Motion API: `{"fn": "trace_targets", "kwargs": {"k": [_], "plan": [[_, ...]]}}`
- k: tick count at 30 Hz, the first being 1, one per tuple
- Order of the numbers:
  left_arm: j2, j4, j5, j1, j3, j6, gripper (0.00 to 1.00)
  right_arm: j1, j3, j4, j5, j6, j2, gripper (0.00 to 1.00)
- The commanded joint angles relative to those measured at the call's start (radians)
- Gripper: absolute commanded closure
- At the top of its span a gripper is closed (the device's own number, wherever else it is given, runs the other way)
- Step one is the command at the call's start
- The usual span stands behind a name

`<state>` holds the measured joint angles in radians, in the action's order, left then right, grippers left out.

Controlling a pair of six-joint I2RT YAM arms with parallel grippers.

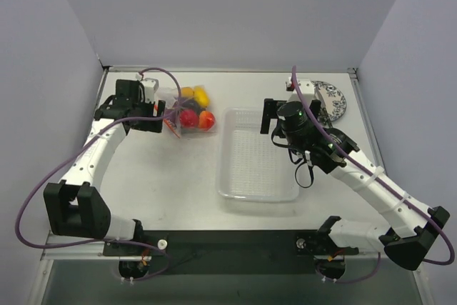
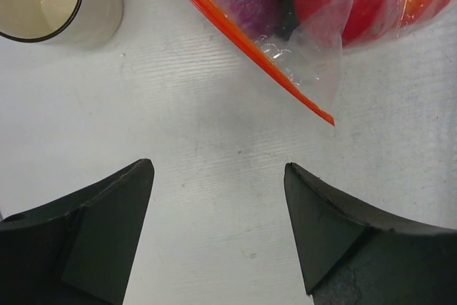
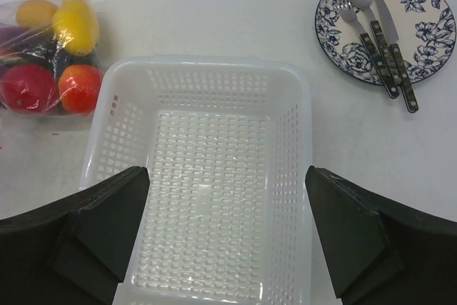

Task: Open the zip-top bag and remove the fake food

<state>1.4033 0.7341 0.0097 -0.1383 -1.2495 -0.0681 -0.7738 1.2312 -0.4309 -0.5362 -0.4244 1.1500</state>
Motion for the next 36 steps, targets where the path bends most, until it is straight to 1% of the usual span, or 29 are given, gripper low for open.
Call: {"fn": "trace_targets", "kwargs": {"k": [1,2,3,4,5,7,11,15,20,24,28,32,33,35,36], "plan": [[0.016,-0.146,0.134,0.115,0.027,0.063,0.15,-0.002,-0.021,-0.014,-0.031,-0.014,-0.01,0.0],[0.019,-0.163,0.182,0.132,0.033,0.106,0.15,-0.002,-0.022,-0.014,-0.031,-0.017,-0.01,0.0],[0.026,-0.203,0.225,0.178,0.039,0.12,0.15,-0.001,-0.024,-0.014,-0.031,-0.017,-0.012,0.0],[0.042,-0.223,0.299,0.199,0.047,0.135,0.15,-0.002,-0.029,-0.014,-0.028,-0.017,-0.012,0.0],[0.051,-0.24,0.324,0.232,0.047,0.164,0.14,-0.002,-0.032,-0.015,-0.028,-0.02,-0.013,0.0],[0.081,-0.289,0.36,0.243,0.045,0.194,0.16,-0.002,-0.035,-0.016,-0.025,-0.027,-0.015,0.0],[0.138,-0.36,0.337,0.238,0.041,0.231,0.22,-0.004,-0.044,-0.02,-0.021,-0.034,-0.018,0.0],[0.209,-0.372,0.308,0.235,0.013,0.241,0.24,-0.002,-0.052,-0.02,-0.016,-0.045,-0.022,0.0],[0.238,-0.403,0.299,0.22,0.016,0.257,0.25,-0.004,-0.045,-0.019,-0.005,-0.048,-0.019,0.0],[0.29,-0.458,0.317,0.203,-0.001,0.293,0.27,-0.004,-0.041,-0.019,0.004,-0.05,-0.012,0.0],[0.347,-0.507,0.357,0.181,-0.028,0.365,0.3,-0.004,-0.038,-0.023,0.012,-0.05,-0.009,0.0],[0.391,-0.548,0.368,0.164,-0.054,0.39,0.34,-0.005,-0.041,-0.032,0.012,-0.051,-0.012,0.01],[0.405,-0.555,0.368,0.163,-0.054,0.395,0.35,-0.005,-0.041,-0.031,0.012,-0.051,-0.013,0.01],[0.414,-0.567,0.374,0.161,-0.062,0.409,0.44,-0.004,-0.042,-0.034,0.018,-0.051,-0.012,0.01],[0.421,-0.57,0.375,0.163,-0.064,0.41,0.53,-0.004,-0.042,-0.032,0.019,-0.051,-0.01,0.01]]}}
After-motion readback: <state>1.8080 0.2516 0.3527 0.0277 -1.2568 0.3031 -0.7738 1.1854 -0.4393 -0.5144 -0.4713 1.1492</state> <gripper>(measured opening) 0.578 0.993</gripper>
